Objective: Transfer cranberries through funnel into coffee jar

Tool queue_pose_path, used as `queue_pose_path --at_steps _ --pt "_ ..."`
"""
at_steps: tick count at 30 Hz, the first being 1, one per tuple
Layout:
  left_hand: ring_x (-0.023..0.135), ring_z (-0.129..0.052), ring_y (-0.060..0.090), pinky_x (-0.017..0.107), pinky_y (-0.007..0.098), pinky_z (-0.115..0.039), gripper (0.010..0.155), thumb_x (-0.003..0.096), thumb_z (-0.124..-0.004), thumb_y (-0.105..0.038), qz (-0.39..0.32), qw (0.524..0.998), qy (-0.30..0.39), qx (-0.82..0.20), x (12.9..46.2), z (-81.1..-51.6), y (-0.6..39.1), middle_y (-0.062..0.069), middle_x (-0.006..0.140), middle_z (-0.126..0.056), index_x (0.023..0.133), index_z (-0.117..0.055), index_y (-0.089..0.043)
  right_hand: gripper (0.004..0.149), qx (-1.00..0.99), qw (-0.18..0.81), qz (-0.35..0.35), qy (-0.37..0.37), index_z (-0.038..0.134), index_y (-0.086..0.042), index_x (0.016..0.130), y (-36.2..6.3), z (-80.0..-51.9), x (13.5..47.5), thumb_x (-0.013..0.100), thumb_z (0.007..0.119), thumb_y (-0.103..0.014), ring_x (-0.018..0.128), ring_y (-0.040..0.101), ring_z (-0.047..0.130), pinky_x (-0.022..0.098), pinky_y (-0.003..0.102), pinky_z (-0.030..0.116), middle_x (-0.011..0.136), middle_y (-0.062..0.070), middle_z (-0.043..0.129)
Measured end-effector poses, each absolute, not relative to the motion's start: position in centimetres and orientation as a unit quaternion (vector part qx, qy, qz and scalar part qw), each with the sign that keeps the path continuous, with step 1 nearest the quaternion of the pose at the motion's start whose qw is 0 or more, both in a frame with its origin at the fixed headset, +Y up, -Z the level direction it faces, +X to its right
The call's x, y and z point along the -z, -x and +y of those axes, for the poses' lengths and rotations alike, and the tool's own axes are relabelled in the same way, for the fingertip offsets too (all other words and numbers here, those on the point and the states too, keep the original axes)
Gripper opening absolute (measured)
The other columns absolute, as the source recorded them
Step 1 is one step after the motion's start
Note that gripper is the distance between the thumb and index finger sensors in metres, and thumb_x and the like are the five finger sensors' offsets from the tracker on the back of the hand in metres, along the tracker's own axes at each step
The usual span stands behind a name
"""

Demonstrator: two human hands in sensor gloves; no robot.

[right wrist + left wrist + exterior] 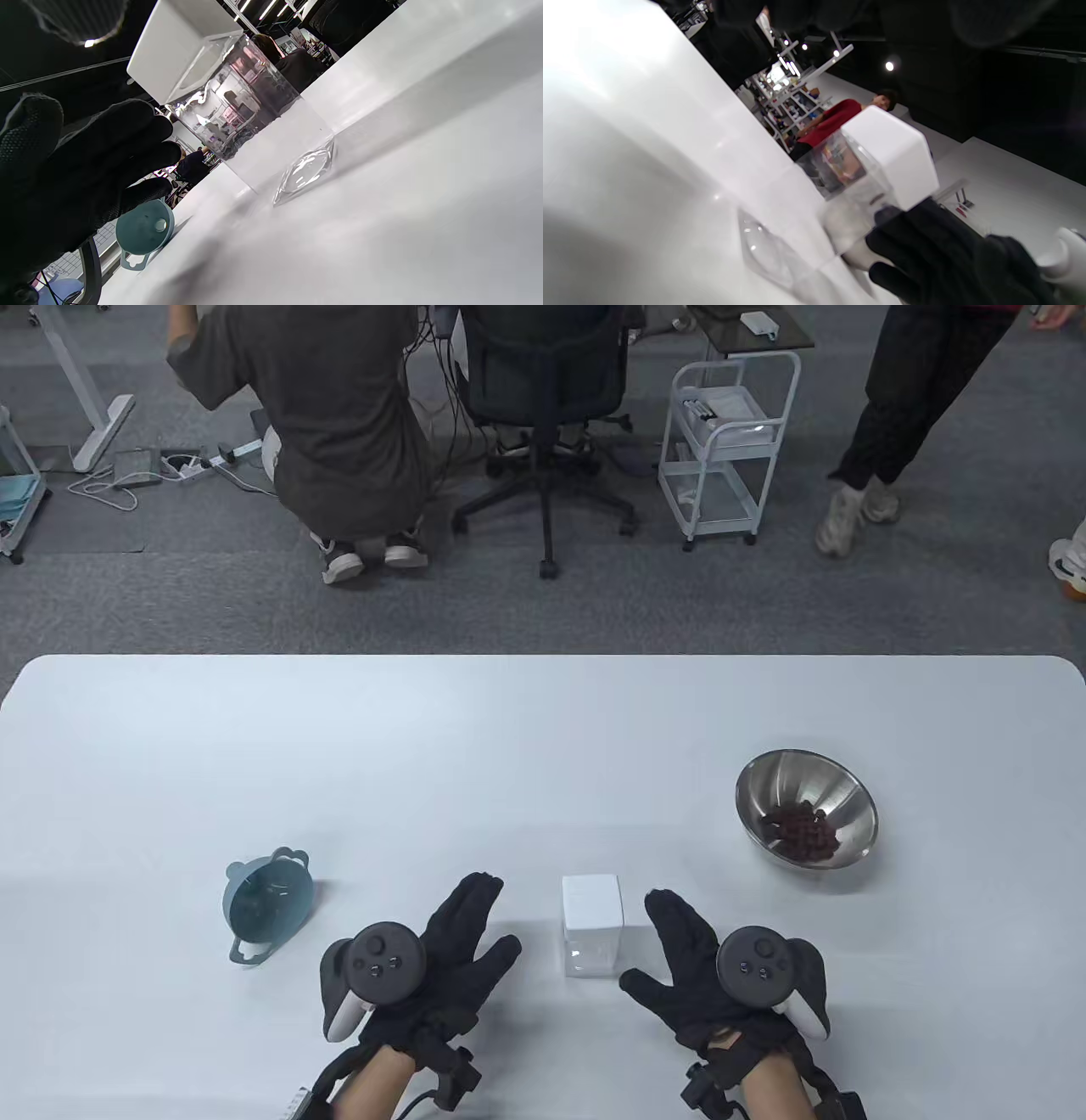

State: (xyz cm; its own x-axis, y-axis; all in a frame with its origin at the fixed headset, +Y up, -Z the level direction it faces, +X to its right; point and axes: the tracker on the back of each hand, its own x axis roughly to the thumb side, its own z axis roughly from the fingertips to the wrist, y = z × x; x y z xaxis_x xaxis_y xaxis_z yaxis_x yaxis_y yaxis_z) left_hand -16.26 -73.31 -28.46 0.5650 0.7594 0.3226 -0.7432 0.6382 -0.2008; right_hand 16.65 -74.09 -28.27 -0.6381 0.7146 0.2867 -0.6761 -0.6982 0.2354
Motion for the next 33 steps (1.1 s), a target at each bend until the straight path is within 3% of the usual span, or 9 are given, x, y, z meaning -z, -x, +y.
queue_pose_path --at_steps 10,19,24,29,33 --pt "0.112 -0.048 0.051 0.076 0.068 -0.048 0.083 0.052 -0.058 -0.069 -0.192 0.884 0.019 -0.426 28.5 -73.3 16.3 0.017 0.124 -0.04 0.116 -0.043 -0.018 0.104 -0.913 0.371 0.06 -0.159 0.025 -0.007 0.107 -16.6 -74.5 28.9 0.042 0.081 -0.065 0.105 0.052 0.038 0.07 0.062 0.052 0.117 0.024 0.027" --pt "0.112 -0.048 0.052 0.076 0.069 -0.048 0.083 0.052 -0.058 -0.069 -0.196 0.884 0.021 -0.423 28.5 -73.4 16.2 0.017 0.124 -0.041 0.116 -0.044 -0.018 0.112 -0.909 0.368 0.118 -0.158 0.021 -0.007 0.107 -14.7 -75.1 31.9 0.037 0.092 -0.06 0.105 0.053 0.041 0.069 0.062 0.054 0.117 0.023 0.022" --pt "0.112 -0.048 0.052 0.076 0.068 -0.048 0.083 0.052 -0.058 -0.069 -0.198 0.884 0.025 -0.423 28.5 -73.4 16.2 0.017 0.124 -0.041 0.116 -0.044 -0.017 0.107 -0.869 0.446 0.145 -0.155 0.03 -0.014 0.108 -13.8 -76.1 33.6 0.035 0.098 -0.052 0.106 0.052 0.036 0.07 0.063 0.05 0.118 0.016 0.018" --pt "0.112 -0.049 0.052 0.076 0.069 -0.048 0.084 0.0521 -0.058 -0.069 -0.207 0.895 0.018 -0.394 28.6 -72.9 15.6 0.017 0.124 -0.042 0.116 -0.044 -0.017 0.093 -0.871 0.456 0.105 -0.152 0.046 -0.019 0.103 -13.4 -76.5 33.7 0.034 0.1 -0.05 0.104 0.052 0.047 0.067 0.059 0.058 0.118 0.018 0.033" --pt "0.113 -0.047 0.052 0.076 0.069 -0.047 0.084 0.0521 -0.058 -0.069 -0.229 0.905 0.003 -0.357 28.5 -71.7 14.4 0.017 0.124 -0.04 0.117 -0.042 -0.018 0.092 -0.878 0.445 0.069 -0.161 0.05 -0.01 0.101 -13.2 -75.6 33.3 0.034 0.1 -0.048 0.091 0.043 0.079 0.059 0.052 0.075 0.105 0.02 0.066"
